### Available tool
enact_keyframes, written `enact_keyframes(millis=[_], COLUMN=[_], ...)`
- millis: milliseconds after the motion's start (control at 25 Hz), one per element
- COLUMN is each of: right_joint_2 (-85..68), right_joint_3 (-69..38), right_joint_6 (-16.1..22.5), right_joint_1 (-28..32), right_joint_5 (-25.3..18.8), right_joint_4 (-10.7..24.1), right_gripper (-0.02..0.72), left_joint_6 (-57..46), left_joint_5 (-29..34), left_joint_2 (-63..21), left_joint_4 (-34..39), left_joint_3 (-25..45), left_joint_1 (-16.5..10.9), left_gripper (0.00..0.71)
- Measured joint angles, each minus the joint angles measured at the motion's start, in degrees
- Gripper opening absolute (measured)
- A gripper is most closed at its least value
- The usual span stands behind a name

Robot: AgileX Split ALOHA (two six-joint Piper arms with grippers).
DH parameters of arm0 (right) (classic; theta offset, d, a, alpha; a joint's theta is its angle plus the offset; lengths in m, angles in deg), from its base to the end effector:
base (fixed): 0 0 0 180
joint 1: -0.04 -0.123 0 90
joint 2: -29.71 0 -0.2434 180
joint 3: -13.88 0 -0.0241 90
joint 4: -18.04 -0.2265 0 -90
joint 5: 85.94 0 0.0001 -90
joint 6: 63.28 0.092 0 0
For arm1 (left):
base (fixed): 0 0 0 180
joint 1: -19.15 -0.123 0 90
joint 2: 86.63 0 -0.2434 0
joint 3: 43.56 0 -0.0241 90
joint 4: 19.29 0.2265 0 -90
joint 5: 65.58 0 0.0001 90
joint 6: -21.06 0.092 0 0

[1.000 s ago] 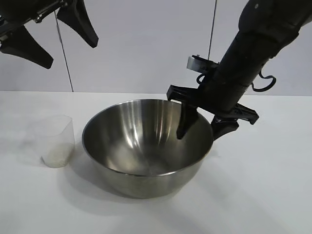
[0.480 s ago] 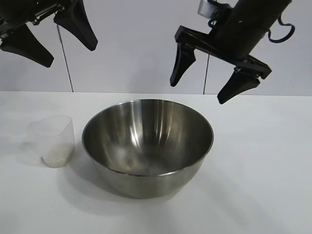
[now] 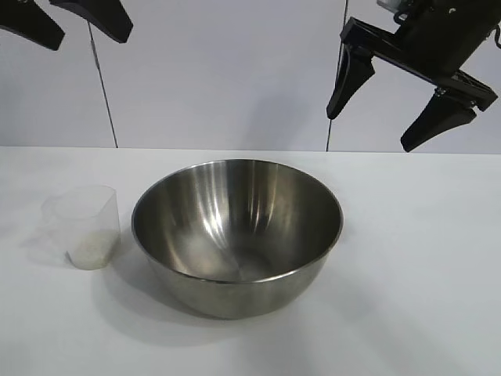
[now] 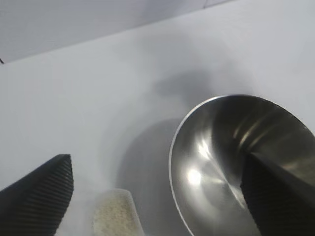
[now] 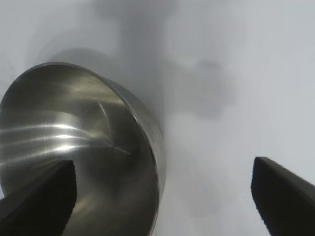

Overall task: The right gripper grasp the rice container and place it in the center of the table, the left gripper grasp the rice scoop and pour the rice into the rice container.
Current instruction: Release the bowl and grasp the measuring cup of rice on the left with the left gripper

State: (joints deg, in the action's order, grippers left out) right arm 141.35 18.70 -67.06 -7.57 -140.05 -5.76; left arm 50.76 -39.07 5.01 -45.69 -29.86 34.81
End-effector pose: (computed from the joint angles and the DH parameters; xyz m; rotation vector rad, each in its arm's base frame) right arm 0.3383 0.0756 0.2259 -0.0134 2.7758 0.5443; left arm 0.2852 -0.0990 0.2723 0.5248 2.2001 -0.3178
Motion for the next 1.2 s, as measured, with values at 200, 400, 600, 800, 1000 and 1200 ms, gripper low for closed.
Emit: enact_keyframes(millis=[200,400,600,800,1000,1200], right_joint_2=[0.0,0.0,0.0,0.0,0.0,0.0], right_joint_3=[0.0,0.0,0.0,0.0,0.0,0.0], right_joint_6=[-0.4,-0.5,-0.5,-0.5,-0.5,-0.5], right_joint_1=[0.0,0.0,0.0,0.0,0.0,0.0], right_joint_5=[0.0,0.1,0.1,0.1,-0.2,-0.4], right_joint_4=[0.0,0.0,0.0,0.0,0.0,0.0], right_gripper=[0.661,0.652,0.649,0.649,0.649,0.649], left_joint_6=[2.1,2.1,-6.1,-13.0,-13.1,-11.2], left_joint_5=[-27.7,-53.8,-74.1,-90.9,-91.4,-91.6], left_joint_2=[-7.1,-8.1,-7.4,1.2,13.3,22.6], left_joint_4=[-0.9,-1.8,-0.9,4.4,6.6,9.1], left_joint_3=[18.8,33.6,43.3,49.9,51.0,51.0], left_joint_1=[0.0,0.0,0.0,0.0,0.0,0.0], left_gripper=[0.665,0.665,0.665,0.665,0.663,0.617])
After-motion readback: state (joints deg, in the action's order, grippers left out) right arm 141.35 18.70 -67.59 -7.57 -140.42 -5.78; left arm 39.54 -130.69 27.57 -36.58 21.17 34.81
